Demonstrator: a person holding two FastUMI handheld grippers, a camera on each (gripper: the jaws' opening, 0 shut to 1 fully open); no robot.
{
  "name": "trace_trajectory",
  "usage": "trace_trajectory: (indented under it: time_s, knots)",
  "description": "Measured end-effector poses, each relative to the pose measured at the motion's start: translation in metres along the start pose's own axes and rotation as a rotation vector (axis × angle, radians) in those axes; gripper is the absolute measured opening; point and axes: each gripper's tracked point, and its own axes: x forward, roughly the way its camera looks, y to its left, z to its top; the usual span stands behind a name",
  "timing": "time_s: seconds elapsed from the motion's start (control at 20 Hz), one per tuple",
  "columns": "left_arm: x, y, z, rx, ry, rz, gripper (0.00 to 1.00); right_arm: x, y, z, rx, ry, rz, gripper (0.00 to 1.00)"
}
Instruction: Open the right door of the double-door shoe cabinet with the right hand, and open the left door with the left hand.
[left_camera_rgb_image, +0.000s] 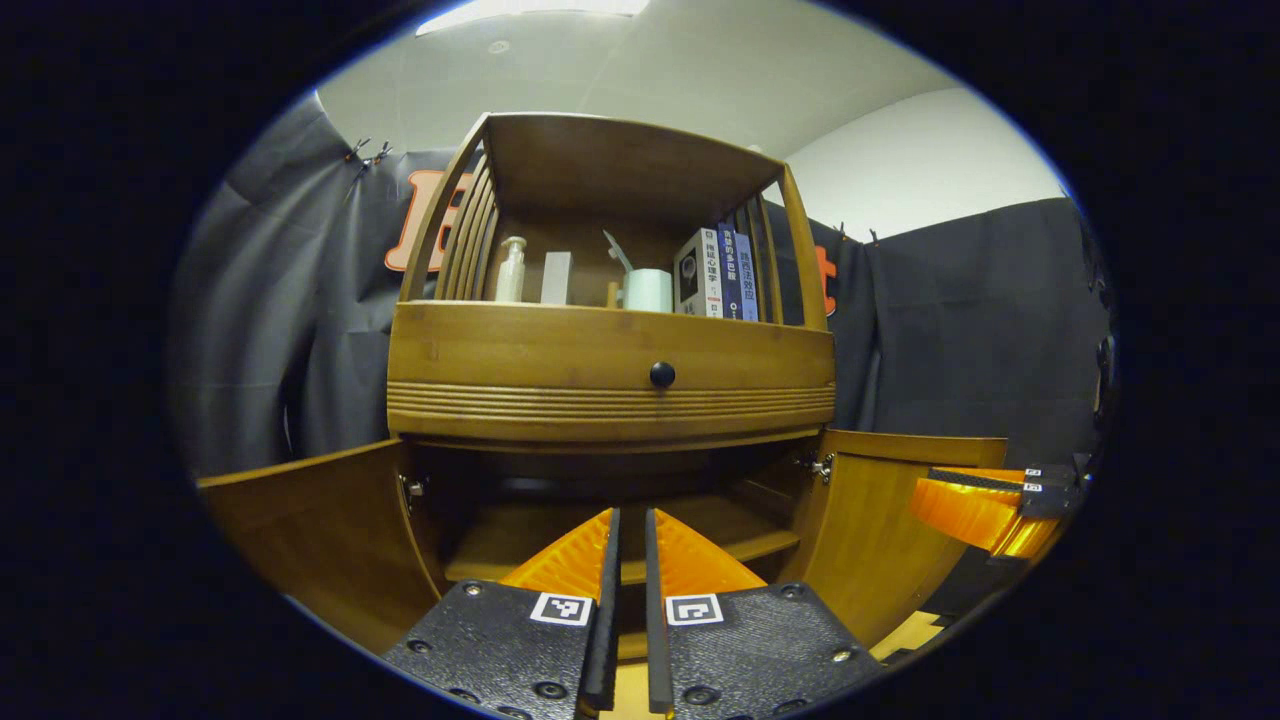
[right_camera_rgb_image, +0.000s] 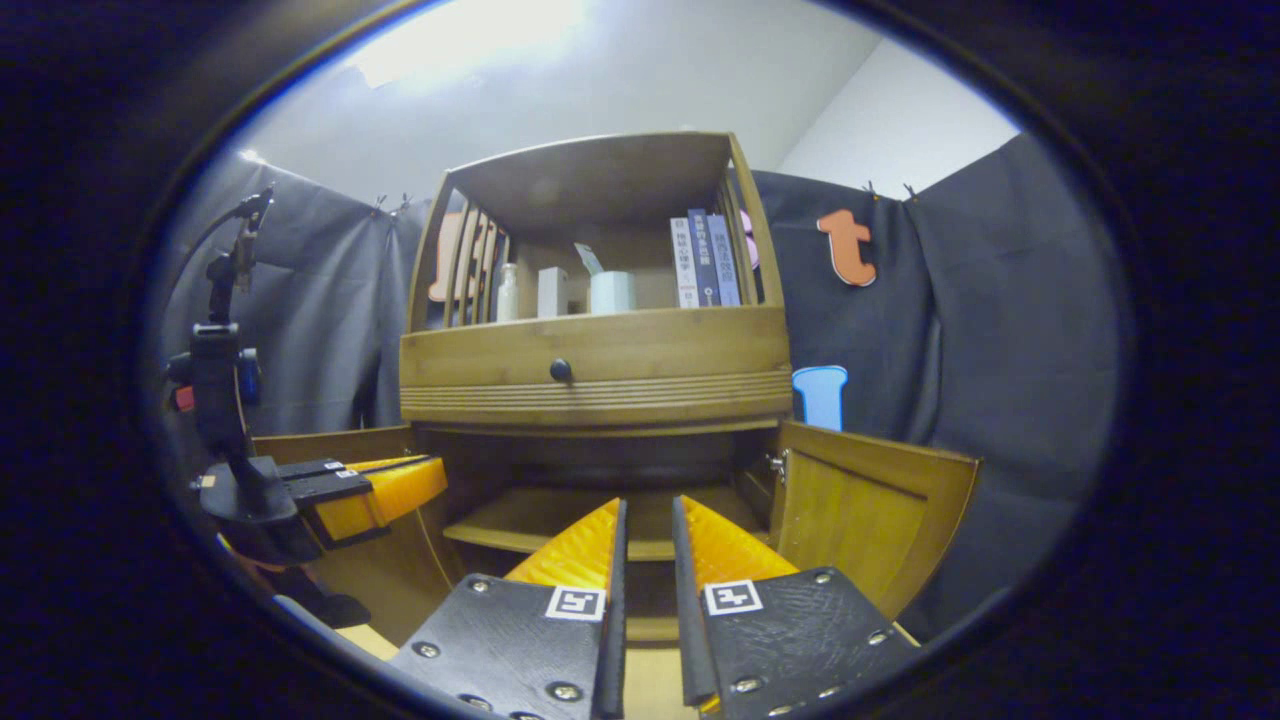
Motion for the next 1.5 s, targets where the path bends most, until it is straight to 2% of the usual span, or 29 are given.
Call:
trace_trajectory:
  time_s: [0.15, 0.2, 0.35, 0.4, 0.5, 0.65, 0.8, 0.9, 1.0, 1.05, 1.1, 1.3, 1.35, 1.4, 1.5]
  knots:
    - [0.0, 0.003, 0.01, -0.013, -0.023, 0.02, 0.18, 0.01, 0.008, 0.011, 0.003, -0.022, 0.015, 0.22]
    - [0.0, 0.006, 0.01, -0.01, -0.028, 0.035, 0.31, 0.013, 0.01, 0.012, 0.001, -0.026, 0.02, 0.22]
    - [0.0, 0.02, 0.01, -0.002, -0.026, 0.08, 0.63, 0.024, 0.018, 0.007, -0.001, -0.021, 0.033, 0.22]
    - [0.0, 0.023, 0.009, -0.007, -0.027, 0.088, 0.73, 0.026, 0.022, 0.006, 0.002, -0.02, 0.049, 0.32]
    - [-0.001, 0.033, 0.006, -0.023, -0.025, 0.119, 0.91, 0.03, 0.027, 0.005, 0.005, -0.018, 0.063, 0.22]
    - [-0.004, 0.045, 0.004, -0.043, -0.022, 0.164, 0.92, 0.033, 0.034, 0.003, 0.004, -0.009, 0.079, 0.51]
    - [-0.005, 0.055, 0.004, -0.065, -0.03, 0.195, 0.96, 0.033, 0.032, 0.004, 0.01, -0.02, 0.064, 0.96]
    - [-0.005, 0.057, 0.003, -0.068, -0.029, 0.2, 0.92, 0.035, 0.035, 0.003, 0.014, -0.024, 0.064, 0.97]
    - [-0.004, 0.058, 0.001, -0.067, -0.023, 0.199, 0.95, 0.035, 0.035, 0.002, 0.015, -0.02, 0.062, 0.97]
    - [-0.004, 0.057, 0.0, -0.066, -0.02, 0.195, 0.92, 0.034, 0.035, 0.001, 0.014, -0.019, 0.06, 0.97]
    - [-0.004, 0.056, 0.0, -0.066, -0.019, 0.19, 0.96, 0.034, 0.034, 0.001, 0.013, -0.019, 0.056, 0.96]
    - [-0.003, 0.053, 0.002, -0.063, -0.027, 0.174, 0.96, 0.03, 0.032, 0.004, 0.0, -0.03, 0.04, 0.96]
    - [-0.002, 0.051, 0.003, -0.062, -0.03, 0.169, 0.92, 0.029, 0.03, 0.004, -0.006, -0.032, 0.032, 0.97]
    - [0.0, 0.05, 0.004, -0.063, -0.032, 0.164, 0.99, 0.027, 0.029, 0.005, -0.01, -0.033, 0.027, 0.96]
    - [-0.002, 0.048, 0.005, -0.063, -0.037, 0.156, 0.96, 0.024, 0.027, 0.006, -0.012, -0.035, 0.018, 0.97]
